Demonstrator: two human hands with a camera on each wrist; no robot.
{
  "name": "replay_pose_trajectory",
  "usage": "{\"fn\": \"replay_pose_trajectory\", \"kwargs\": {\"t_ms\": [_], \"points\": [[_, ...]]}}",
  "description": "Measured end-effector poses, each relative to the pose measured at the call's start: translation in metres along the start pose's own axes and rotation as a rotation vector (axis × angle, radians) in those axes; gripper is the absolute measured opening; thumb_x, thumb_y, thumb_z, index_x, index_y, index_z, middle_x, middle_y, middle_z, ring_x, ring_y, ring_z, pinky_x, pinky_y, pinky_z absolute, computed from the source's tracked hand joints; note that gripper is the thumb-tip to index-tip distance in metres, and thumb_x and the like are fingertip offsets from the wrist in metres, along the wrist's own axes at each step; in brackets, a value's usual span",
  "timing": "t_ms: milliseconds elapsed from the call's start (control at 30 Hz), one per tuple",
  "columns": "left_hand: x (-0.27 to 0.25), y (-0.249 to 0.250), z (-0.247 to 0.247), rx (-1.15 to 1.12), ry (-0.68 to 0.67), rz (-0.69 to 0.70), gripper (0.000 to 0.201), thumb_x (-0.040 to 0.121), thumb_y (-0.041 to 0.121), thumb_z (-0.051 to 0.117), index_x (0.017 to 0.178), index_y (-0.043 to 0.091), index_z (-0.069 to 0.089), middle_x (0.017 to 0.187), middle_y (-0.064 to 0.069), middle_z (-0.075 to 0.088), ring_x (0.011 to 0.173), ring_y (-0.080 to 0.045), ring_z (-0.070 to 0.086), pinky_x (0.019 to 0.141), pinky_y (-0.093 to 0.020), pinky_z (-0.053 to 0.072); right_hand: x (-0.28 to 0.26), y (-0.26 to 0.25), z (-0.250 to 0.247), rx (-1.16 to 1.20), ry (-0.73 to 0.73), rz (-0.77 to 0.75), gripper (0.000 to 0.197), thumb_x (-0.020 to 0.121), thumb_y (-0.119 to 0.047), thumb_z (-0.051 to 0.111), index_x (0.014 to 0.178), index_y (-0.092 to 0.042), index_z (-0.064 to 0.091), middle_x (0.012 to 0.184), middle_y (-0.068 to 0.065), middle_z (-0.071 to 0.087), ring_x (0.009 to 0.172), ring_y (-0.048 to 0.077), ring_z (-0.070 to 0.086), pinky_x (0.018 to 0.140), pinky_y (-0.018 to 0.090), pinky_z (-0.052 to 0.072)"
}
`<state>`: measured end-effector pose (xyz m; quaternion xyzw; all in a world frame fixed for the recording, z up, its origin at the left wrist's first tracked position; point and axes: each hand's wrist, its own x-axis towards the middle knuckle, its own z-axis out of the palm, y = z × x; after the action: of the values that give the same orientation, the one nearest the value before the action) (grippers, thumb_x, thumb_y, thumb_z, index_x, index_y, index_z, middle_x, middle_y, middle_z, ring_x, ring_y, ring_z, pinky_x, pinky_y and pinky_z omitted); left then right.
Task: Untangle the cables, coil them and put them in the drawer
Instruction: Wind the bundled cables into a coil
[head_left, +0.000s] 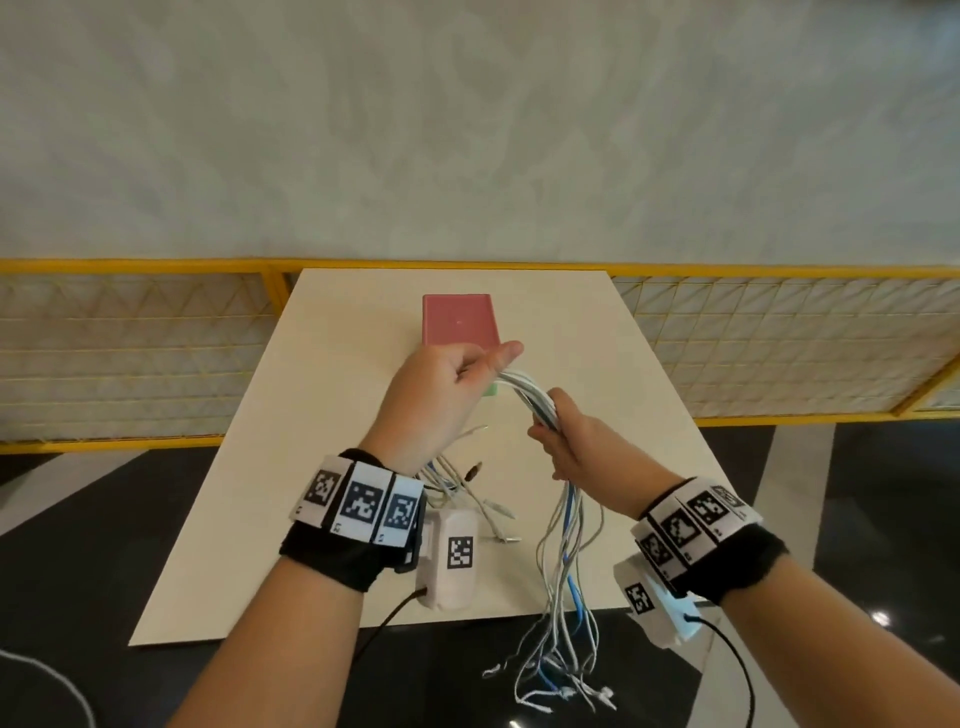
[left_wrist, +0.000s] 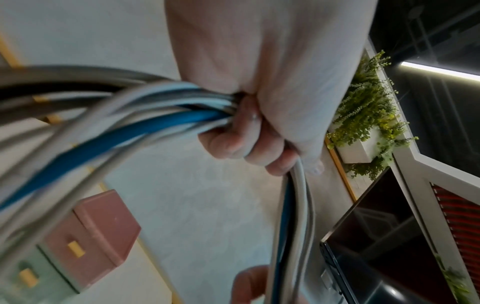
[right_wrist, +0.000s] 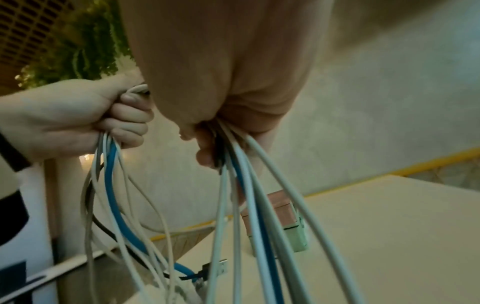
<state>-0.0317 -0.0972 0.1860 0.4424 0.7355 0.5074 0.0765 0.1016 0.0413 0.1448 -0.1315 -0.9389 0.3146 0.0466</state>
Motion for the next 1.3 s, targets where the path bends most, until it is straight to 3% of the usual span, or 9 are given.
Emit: {"fn": "replay_pose_trajectory", "kwargs": {"t_ms": [200,367,567,767,867,933,1000,1100,1300], "points": [[-0.004,-0.013,0.004,0.071,-0.023,0.003,0.054,0.089,0.062,0.051,0.102,0.017,0.076,0.090,0.003,0.075,0.060,0.000,0.057,0.057,-0.019,0.041,0.015,0.009,0.016,-0.470,-0.106,0.034,0.034,0.100,-0.027,0.038,0.127,-0.010,0.026,0.076,0.002,0.053,0.056,0.029,0.052,0.056,0.040,0.048],[0.001,-0.030,-0.028,0.035,-0.119,-0.175,0.038,0.098,0.045,0.050,0.074,0.022,0.070,0.048,0.005,0.057,0.046,-0.006,0.046,0.056,-0.022,0.040,0.021,0.007,0.005,-0.254,-0.043,0.066,0.019,0.102,-0.028,0.033,0.114,-0.015,0.037,0.068,0.008,0.054,0.058,0.031,0.054,0.059,0.042,0.046],[0.012,-0.016,-0.020,0.118,-0.380,-0.189,0.044,0.094,0.062,0.040,0.109,0.028,0.064,0.056,0.007,0.059,0.044,-0.002,0.050,0.055,-0.024,0.044,0.040,-0.042,-0.009,-0.541,0.003,-0.174,0.028,0.099,-0.014,0.038,0.126,-0.016,0.047,0.094,0.009,0.066,0.079,0.030,0.063,0.064,0.036,0.045],[0.024,-0.015,-0.026,-0.024,-0.259,-0.079,0.040,0.098,0.044,0.049,0.082,0.013,0.069,0.051,0.006,0.040,0.037,-0.001,0.036,0.043,-0.017,0.028,0.041,-0.051,-0.025,-0.138,0.037,-0.046,0.013,0.094,-0.039,0.051,0.099,-0.027,0.046,0.069,-0.006,0.058,0.055,0.014,0.057,0.056,0.025,0.045],[0.020,-0.018,-0.030,0.041,-0.293,-0.022,0.032,0.100,0.041,0.046,0.078,0.028,0.065,0.052,0.008,0.033,0.042,0.004,0.050,0.046,-0.013,0.030,0.042,-0.045,-0.020,-0.442,-0.027,0.011,0.034,0.097,-0.044,0.039,0.110,-0.016,0.052,0.077,0.005,0.062,0.060,0.021,0.057,0.060,0.032,0.043],[0.021,-0.020,-0.029,0.096,-0.366,-0.032,0.032,0.102,0.039,0.043,0.101,0.022,0.070,0.097,0.020,0.026,0.064,0.017,0.058,0.047,-0.008,0.035,0.045,-0.041,-0.018,-0.802,-0.017,-0.026,0.041,0.099,-0.046,0.031,0.112,-0.011,0.048,0.086,0.009,0.066,0.071,0.029,0.062,0.059,0.034,0.041],[0.026,-0.024,-0.024,0.150,-0.427,-0.048,0.042,0.101,0.045,0.042,0.112,0.014,0.068,0.060,0.006,0.046,0.057,0.000,0.057,0.052,-0.008,0.036,0.047,-0.040,-0.020,-0.956,-0.035,-0.096,0.041,0.100,-0.045,0.026,0.117,-0.013,0.046,0.089,0.006,0.067,0.075,0.029,0.064,0.057,0.033,0.037],[0.036,-0.024,-0.012,0.188,-0.547,-0.060,0.046,0.094,0.058,0.045,0.104,0.017,0.064,0.087,-0.003,0.067,0.072,-0.009,0.059,0.072,-0.030,0.052,0.053,-0.039,-0.033,-1.026,-0.057,-0.146,0.031,0.102,-0.036,0.028,0.118,-0.014,0.044,0.093,0.005,0.066,0.080,0.029,0.065,0.059,0.032,0.035],[0.057,-0.004,-0.011,0.439,-0.409,0.044,0.030,0.101,0.039,0.042,0.098,0.014,0.058,0.089,-0.003,0.064,0.083,-0.023,0.061,0.072,-0.035,0.047,0.057,-0.020,-0.058,-0.182,0.041,-0.159,0.022,0.098,-0.027,0.045,0.113,-0.011,0.045,0.078,-0.006,0.052,0.066,0.015,0.051,0.060,0.025,0.036]]}}
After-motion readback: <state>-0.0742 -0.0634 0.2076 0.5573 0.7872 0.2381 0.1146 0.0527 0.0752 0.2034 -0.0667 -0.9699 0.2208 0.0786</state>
